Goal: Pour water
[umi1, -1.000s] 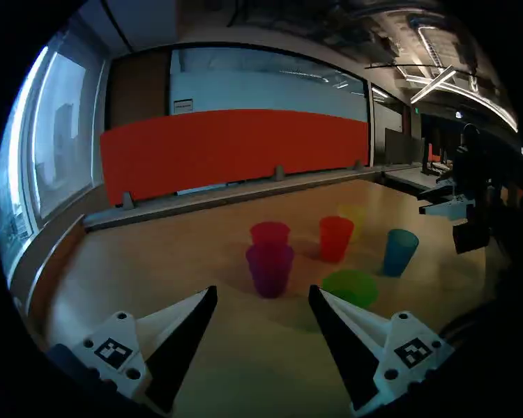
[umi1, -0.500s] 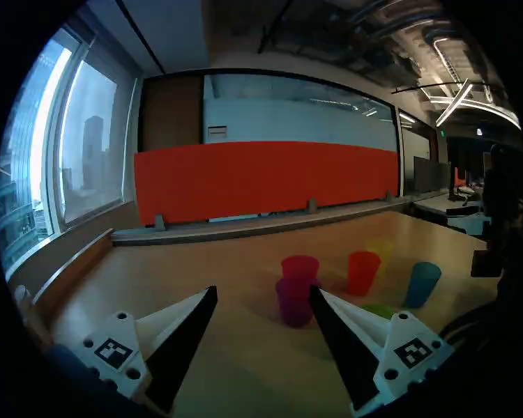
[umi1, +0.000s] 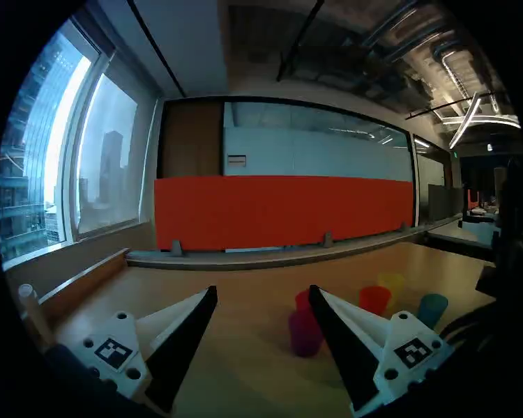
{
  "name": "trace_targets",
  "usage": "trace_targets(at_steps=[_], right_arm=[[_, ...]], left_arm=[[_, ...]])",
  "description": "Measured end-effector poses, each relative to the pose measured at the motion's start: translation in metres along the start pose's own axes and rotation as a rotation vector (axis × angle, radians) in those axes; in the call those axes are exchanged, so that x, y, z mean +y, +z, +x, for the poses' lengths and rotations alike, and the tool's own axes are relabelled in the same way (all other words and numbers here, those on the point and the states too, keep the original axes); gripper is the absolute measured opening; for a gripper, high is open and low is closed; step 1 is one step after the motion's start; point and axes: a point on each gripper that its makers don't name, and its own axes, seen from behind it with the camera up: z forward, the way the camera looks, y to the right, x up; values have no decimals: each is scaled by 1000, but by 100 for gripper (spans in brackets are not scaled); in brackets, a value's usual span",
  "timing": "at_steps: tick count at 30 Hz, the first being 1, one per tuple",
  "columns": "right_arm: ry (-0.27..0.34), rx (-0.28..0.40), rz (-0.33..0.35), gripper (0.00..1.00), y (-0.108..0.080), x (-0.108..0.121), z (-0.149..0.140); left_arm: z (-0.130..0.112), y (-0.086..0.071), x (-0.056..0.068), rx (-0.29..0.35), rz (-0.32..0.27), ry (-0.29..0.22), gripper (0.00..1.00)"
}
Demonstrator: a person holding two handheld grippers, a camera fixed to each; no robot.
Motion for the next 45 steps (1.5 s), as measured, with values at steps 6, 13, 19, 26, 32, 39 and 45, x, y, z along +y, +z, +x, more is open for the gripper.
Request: trace_targets(at_steps=[6, 13, 19, 26, 32, 39, 45], right_arm=[[4, 17, -19, 100, 0, 2, 9], [16, 20, -20, 100, 0, -1, 11], [17, 16, -19, 100, 0, -4, 8], [32, -5, -7, 100, -3, -10, 4], [34, -15, 1, 100, -7, -16, 4], [62, -22, 11, 100, -7, -24, 8], [94, -18, 21, 100, -6, -30, 12]], left_arm=[[16, -1, 1, 52, 9, -8, 98], [25, -5, -7, 95, 54, 17, 98], [18, -6, -17, 91, 108, 45, 98], [6, -8, -28, 91, 163, 52, 97], [-9, -11, -36, 89, 202, 56, 98], [-27, -12, -40, 77, 213, 28, 98], [-40, -10, -40, 67, 214, 18, 98]])
